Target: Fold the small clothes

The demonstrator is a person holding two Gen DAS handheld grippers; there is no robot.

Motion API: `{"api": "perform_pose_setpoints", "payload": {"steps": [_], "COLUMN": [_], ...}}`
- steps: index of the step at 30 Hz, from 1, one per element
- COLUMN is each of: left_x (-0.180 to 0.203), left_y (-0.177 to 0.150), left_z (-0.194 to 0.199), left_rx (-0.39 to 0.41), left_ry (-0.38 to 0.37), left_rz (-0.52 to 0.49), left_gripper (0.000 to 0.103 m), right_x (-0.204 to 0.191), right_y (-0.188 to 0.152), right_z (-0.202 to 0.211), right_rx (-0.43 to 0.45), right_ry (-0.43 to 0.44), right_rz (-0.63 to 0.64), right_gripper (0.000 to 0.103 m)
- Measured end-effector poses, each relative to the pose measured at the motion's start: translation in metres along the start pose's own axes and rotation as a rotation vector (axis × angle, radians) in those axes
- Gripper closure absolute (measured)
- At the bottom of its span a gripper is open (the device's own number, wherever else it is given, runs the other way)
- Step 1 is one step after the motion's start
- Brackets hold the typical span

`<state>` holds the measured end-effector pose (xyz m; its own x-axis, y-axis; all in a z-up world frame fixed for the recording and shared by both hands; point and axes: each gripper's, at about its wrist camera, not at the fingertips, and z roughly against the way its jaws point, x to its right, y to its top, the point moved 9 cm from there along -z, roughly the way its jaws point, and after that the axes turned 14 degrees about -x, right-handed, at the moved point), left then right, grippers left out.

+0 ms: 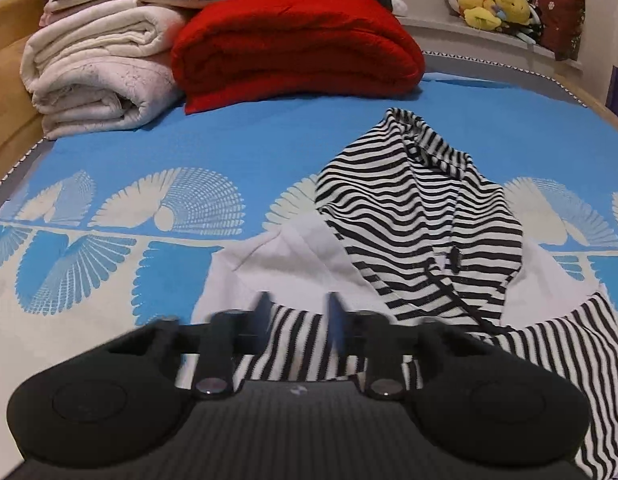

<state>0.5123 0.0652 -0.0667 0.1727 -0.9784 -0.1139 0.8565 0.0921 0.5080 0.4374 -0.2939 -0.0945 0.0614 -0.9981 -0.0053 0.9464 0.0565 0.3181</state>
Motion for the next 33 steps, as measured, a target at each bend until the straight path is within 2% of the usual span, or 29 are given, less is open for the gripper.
{"api": "perform_pose_setpoints", "payload": {"steps": [2,8,11,14,18,20,21,24,26,28,29,31,32,33], "left_x": [-0.001,0.017,0.037,0.061,0.091,0.1,0.101,0.09,0.08,0.079,0.082,0.095,0.099,0.102], "left_y": [0.002,0.024,0.061,0.109,0.176,0.21,0.225,0.252,0.259,0.26,0.259,0.259,0.26,0.261], "left_z": [0.0,-0.009,-0.028,-0.052,-0.092,-0.115,-0.129,-0.169,-0.192,-0.213,-0.222,-0.234,-0.235,-0.235], "left_rx": [0.007,0.019,0.02,0.007,0.005,0.026,0.025,-0.011,-0.06,-0.124,-0.155,-0.197,-0.187,-0.178], "left_ry": [0.006,-0.003,-0.004,-0.009,-0.016,0.024,0.051,0.115,0.062,-0.002,-0.03,-0.098,-0.088,-0.069], "left_rz": [0.005,-0.02,-0.037,-0.027,-0.008,-0.03,-0.036,0.006,0.082,0.139,0.152,0.133,0.11,0.086], "left_gripper": [0.095,0.096,0.094,0.094,0.091,0.085,0.076,0.071,0.064,0.043,0.029,0.028,0.029,0.043], "right_x": [0.003,0.005,0.002,0.002,0.008,0.011,0.012,0.014,0.016,0.018,0.018,0.018,0.017,0.018], "right_y": [0.0,-0.002,-0.004,-0.004,0.001,0.002,0.002,0.001,0.0,-0.001,-0.001,0.001,0.002,0.003], "right_z": [0.0,-0.005,-0.008,-0.008,-0.009,-0.01,-0.011,-0.015,-0.019,-0.023,-0.025,-0.025,-0.025,-0.024], "right_rx": [0.005,-0.004,-0.014,-0.023,-0.02,-0.024,-0.027,-0.033,-0.041,-0.052,-0.054,-0.053,-0.052,-0.052], "right_ry": [-0.034,-0.086,-0.089,-0.072,-0.092,-0.085,-0.082,-0.083,-0.082,-0.085,-0.088,-0.084,-0.079,-0.075], "right_rz": [0.032,0.1,0.137,0.168,0.174,0.159,0.157,0.166,0.166,0.167,0.17,0.179,0.182,0.178], "right_gripper": [0.033,0.033,0.033,0.032,0.031,0.031,0.03,0.03,0.03,0.03,0.03,0.03,0.03,0.03]}}
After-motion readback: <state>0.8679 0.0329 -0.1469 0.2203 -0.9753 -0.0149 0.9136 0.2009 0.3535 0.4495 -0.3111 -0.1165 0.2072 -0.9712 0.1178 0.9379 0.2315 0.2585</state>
